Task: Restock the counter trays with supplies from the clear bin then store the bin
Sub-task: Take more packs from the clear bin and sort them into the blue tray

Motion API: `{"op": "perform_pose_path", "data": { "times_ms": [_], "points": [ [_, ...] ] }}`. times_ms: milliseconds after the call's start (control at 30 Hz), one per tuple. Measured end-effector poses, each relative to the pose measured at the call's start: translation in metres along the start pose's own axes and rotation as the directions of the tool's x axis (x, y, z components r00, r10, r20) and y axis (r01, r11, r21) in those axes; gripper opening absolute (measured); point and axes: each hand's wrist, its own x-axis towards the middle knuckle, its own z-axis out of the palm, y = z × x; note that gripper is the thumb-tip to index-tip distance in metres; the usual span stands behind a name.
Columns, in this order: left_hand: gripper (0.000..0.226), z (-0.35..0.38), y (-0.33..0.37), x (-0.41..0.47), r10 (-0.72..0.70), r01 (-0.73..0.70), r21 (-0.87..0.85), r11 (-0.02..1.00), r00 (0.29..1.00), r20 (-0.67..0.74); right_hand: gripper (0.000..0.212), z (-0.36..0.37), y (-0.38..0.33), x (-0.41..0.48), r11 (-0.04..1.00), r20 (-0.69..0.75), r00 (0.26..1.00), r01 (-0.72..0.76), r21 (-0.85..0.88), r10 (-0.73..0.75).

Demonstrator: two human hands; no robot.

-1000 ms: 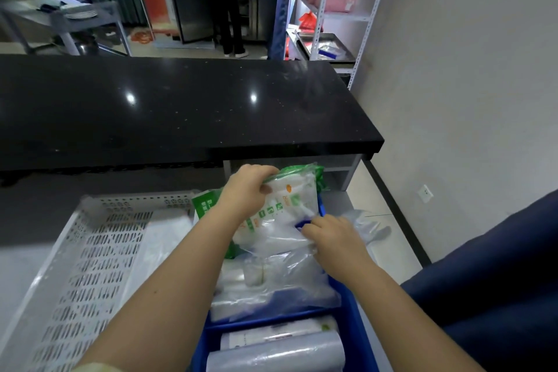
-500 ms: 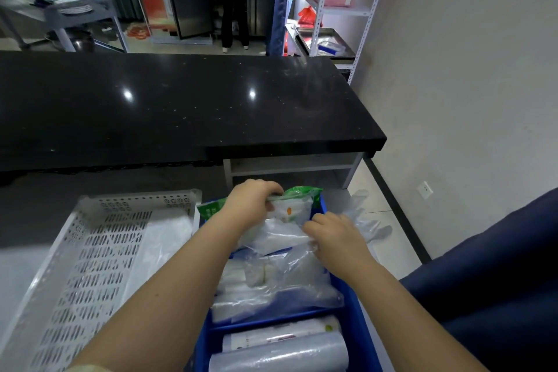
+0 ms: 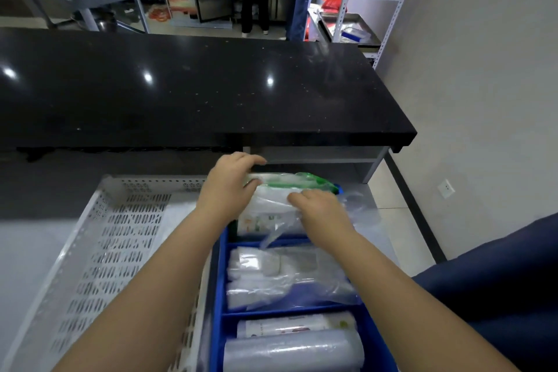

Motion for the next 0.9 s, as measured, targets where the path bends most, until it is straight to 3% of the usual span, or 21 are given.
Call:
{"op": "perform_pose_path", "data": {
  "times_ms": [133, 233, 367, 467, 533, 600, 667, 800, 900],
  "points": [
    [0.032, -0.006, -0.017, -0.041, -0.093, 0.103, -0.054, 0.993, 0.984, 0.154, 0.040, 0.025, -0.029, 0.028, 0.999, 0.055, 0.997, 0.049, 0.022, -0.050],
    [0.044, 0.017, -0.013, -0.063, -0.082, 0.066, 0.070, 0.995, 0.964, 0.254, 0.026, 0.040, -0.025, 0.033, 0.996, 0.069, 0.996, 0.059, 0.066, -0.064],
    [0.040, 0.044, -0.001, -0.067, -0.075, 0.016, 0.229, 0.973, 0.964, 0.255, 0.040, 0.044, -0.006, 0.023, 0.983, 0.076, 0.995, 0.045, 0.176, -0.059],
    [0.026, 0.050, 0.001, -0.063, -0.110, 0.021, 0.299, 0.954, 0.953, 0.284, 0.047, 0.040, 0.015, 0.003, 0.964, -0.110, 0.986, 0.146, 0.222, -0.124],
    [0.021, 0.052, 0.004, -0.062, -0.121, 0.010, 0.315, 0.949, 0.935, 0.334, 0.034, 0.041, 0.025, -0.010, 0.962, -0.248, 0.948, 0.239, 0.133, -0.201],
    [0.019, 0.054, 0.007, -0.061, -0.129, -0.008, 0.300, 0.954, 0.892, 0.433, 0.023, 0.044, 0.026, -0.015, 0.960, -0.289, 0.929, 0.266, 0.092, -0.229],
    [0.021, 0.051, 0.008, -0.061, -0.161, 0.008, 0.279, 0.960, 0.833, 0.529, 0.021, 0.049, 0.022, -0.014, 0.963, -0.262, 0.948, 0.223, 0.148, -0.179],
    [0.026, 0.045, 0.006, -0.068, -0.037, -0.046, 0.188, 0.981, 0.908, 0.417, 0.015, 0.048, 0.018, -0.007, 0.977, -0.047, 0.998, 0.054, 0.204, -0.045],
    [0.039, 0.047, 0.008, -0.072, -0.078, -0.030, 0.197, 0.980, 0.851, 0.520, 0.020, 0.049, 0.015, 0.003, 0.987, 0.125, 0.992, 0.007, 0.160, -0.027]
  ]
}}
